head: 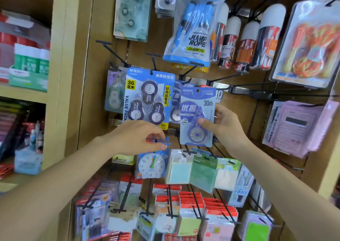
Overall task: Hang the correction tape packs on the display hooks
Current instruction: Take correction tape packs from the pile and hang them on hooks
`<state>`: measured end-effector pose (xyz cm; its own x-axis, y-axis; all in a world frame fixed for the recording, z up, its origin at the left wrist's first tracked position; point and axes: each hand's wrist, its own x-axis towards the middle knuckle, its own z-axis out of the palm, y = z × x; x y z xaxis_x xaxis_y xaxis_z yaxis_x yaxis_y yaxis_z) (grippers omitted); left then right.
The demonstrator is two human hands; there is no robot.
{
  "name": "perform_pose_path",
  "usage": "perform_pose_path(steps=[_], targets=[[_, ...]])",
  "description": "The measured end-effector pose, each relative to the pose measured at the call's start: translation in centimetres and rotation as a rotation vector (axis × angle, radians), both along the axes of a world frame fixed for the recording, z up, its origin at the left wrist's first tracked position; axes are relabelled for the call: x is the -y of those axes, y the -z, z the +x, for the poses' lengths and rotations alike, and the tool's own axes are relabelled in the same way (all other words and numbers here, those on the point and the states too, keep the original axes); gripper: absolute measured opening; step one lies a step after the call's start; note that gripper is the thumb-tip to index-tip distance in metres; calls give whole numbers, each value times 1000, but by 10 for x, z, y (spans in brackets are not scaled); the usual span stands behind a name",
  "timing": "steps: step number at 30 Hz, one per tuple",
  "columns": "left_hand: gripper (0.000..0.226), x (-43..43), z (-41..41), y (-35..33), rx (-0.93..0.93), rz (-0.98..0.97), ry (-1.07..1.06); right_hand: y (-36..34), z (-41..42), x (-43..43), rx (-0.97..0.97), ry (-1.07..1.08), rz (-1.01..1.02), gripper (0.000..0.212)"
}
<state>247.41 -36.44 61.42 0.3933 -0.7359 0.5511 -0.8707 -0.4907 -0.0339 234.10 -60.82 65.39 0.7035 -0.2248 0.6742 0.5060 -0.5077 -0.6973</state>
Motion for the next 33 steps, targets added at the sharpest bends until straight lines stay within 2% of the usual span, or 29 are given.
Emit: perform_pose_path(steps=[2, 4, 7, 12, 20, 33], targets=[[61, 1, 6, 1, -164, 28, 80, 2, 0, -3, -3, -18, -5, 34], [60, 2, 11, 9, -249, 17, 121, 3, 1, -3, 9, -23, 1, 33], [36, 2, 15, 17, -265, -20, 135, 7, 3, -2, 28, 15, 12, 34], [22, -1, 18, 17, -343, -89, 202, 14, 7, 4, 18, 84, 11, 31], [36, -4, 15, 18, -390, -173, 215, -5, 13, -10, 103, 68, -8, 41], [36, -5, 22, 22, -386, -222, 196, -14, 38, -22, 70, -42, 118, 31]])
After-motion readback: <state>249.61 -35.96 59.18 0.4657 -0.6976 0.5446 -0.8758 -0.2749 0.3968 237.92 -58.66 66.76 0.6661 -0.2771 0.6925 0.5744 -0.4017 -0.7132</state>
